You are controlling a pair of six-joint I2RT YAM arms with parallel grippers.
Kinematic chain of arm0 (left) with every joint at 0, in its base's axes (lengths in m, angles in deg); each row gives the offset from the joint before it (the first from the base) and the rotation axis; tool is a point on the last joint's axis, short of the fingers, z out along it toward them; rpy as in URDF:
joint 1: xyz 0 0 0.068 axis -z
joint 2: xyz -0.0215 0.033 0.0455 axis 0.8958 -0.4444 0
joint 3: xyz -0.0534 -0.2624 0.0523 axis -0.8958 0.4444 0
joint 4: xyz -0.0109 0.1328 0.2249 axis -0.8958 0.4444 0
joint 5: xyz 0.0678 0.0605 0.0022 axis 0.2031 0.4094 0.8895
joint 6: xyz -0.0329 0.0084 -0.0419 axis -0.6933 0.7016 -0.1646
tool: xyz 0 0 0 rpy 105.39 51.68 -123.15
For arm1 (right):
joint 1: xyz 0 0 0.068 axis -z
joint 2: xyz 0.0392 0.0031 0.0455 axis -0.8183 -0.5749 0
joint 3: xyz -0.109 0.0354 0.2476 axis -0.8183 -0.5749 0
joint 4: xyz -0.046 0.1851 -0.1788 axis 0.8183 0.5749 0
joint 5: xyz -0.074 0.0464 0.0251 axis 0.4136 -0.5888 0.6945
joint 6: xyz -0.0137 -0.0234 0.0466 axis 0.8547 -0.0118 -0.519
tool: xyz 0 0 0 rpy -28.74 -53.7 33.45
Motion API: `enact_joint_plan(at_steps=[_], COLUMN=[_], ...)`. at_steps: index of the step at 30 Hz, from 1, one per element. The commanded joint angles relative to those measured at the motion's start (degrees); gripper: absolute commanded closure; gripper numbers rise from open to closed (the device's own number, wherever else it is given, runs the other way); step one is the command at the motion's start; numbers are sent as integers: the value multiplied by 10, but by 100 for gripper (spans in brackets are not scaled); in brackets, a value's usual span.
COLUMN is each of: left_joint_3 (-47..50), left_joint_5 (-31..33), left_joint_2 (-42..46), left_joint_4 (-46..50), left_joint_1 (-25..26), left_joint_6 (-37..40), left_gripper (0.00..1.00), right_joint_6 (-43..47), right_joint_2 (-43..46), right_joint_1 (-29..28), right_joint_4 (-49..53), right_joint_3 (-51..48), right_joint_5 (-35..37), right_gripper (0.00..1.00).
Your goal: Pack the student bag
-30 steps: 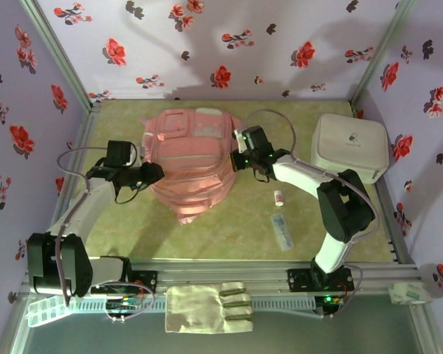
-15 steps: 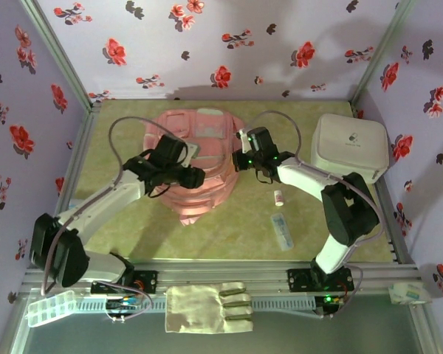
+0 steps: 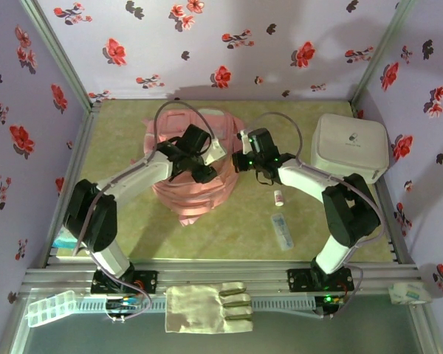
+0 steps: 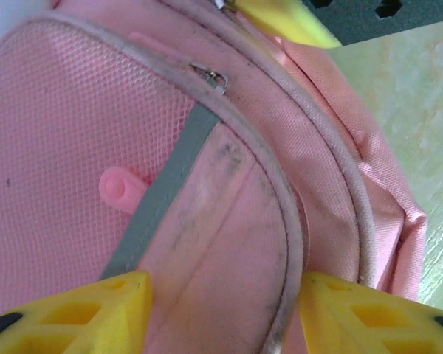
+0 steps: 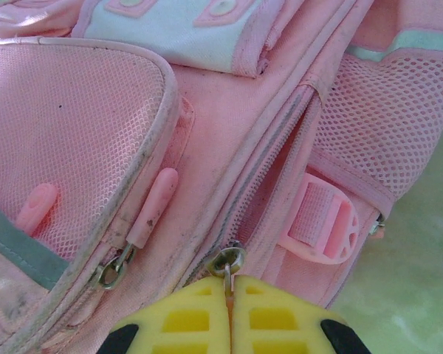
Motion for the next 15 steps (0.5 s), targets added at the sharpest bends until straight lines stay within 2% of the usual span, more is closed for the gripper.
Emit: enact_joint_plan(at_steps=[1, 4, 9, 12, 15], left_joint_3=[-25, -28, 3, 15, 43], left_joint_5=[-4, 19, -15, -46, -91], left_joint_2=[-17, -17, 27, 48, 71], left_joint_4=[18, 6, -1, 31, 49], left_joint_1=[0, -3, -4, -3, -3], left_joint_6=[71, 66, 81, 94, 116], left_gripper=[55, 74, 97, 100, 100], right_joint_6=[-11, -4, 45, 77, 99], right_joint_2=[29, 29, 28, 13, -1], right_joint_1=[9, 13, 32, 48, 54], right_joint_4=[-23, -22, -7, 41, 75], right_joint_3=[-7, -8, -10, 17, 43], right_joint_5=[-4, -4, -11, -37, -17], right_gripper=[99, 99, 96, 92, 90])
